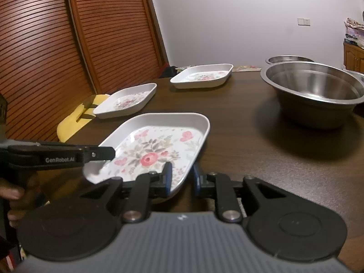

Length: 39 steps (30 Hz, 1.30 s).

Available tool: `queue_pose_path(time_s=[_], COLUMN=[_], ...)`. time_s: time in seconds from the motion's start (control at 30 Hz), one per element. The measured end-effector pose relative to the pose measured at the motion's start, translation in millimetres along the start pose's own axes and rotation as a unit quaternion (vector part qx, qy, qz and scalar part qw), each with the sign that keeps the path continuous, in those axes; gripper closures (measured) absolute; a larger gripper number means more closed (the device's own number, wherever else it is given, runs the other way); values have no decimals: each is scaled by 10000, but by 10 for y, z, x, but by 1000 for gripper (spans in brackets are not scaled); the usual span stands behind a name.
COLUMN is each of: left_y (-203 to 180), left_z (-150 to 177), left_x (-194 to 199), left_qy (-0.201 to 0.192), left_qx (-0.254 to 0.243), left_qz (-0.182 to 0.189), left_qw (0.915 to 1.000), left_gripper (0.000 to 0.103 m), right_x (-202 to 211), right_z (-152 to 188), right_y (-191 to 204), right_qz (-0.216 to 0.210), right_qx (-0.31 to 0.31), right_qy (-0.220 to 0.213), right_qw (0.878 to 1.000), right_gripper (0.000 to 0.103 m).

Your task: Organize plates and bowls

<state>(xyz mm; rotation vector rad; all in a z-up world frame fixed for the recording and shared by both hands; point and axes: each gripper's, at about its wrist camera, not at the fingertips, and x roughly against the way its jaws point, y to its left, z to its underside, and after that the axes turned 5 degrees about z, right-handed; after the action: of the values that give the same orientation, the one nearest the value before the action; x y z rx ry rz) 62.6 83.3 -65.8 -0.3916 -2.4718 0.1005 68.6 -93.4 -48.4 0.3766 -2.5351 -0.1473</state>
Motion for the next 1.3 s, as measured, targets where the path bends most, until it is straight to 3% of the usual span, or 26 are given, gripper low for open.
queue_pose_path(time_s=[0.1, 0.4, 0.7, 0.9, 1.3], left_y=[2, 39, 27, 67, 374], left_z=[-30, -177, -327, -397, -623], left_x=[37, 167, 250, 239, 128], left_qy=[-73, -323, -483, -545, -637], left_qx=[-6, -49, -156, -195, -299], left_qz=[-25, -176, -209, -273, -562], left_qw=[10000, 9993, 9985, 9979, 9959], left_gripper=[75, 59, 58, 58, 58], right_x=[32, 150, 193, 172, -180], right_z=[-27, -187, -354, -470, -912], right_y=[3, -31, -33, 5, 310], right_qz=[48, 271, 240, 172, -451], right_qx=[40, 210, 274, 338, 672], right_qy=[-116, -523, -714, -794, -604], right_qw=[9999, 9980, 9968, 9961, 9949], right_gripper=[77, 65, 61, 52, 52])
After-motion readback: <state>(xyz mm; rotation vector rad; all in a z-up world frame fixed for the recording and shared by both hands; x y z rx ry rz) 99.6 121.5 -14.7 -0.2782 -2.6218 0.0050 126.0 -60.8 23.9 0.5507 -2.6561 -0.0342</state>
